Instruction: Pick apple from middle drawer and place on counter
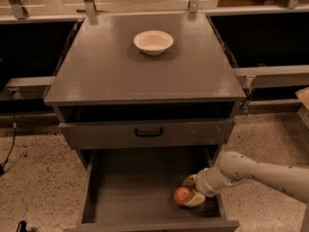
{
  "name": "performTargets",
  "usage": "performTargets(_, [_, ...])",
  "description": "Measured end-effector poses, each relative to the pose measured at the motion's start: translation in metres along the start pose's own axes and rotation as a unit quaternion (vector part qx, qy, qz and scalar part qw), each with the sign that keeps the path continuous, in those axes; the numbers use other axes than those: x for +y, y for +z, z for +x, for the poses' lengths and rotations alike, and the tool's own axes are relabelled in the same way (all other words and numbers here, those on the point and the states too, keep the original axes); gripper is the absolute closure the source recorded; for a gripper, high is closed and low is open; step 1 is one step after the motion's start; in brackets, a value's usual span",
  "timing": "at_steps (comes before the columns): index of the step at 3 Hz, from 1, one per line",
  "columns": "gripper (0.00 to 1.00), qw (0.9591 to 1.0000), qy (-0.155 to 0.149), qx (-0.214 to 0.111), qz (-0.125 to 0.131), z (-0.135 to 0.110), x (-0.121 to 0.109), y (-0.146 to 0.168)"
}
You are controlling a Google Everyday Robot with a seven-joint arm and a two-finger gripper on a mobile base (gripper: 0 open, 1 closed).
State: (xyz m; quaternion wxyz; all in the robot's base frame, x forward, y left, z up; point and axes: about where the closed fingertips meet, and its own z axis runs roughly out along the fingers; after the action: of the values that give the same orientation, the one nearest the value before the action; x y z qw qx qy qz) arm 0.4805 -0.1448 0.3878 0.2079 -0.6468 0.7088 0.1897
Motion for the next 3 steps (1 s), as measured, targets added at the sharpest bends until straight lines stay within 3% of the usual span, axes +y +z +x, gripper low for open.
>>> performTargets(1, [0.42,1.0,-0.001,-0.001,-0.007,-0.002,0.001,0.003])
performTargets(3, [0.22,0.9993,-0.008,-0.006,-0.036,-0.005,0.006,0.026])
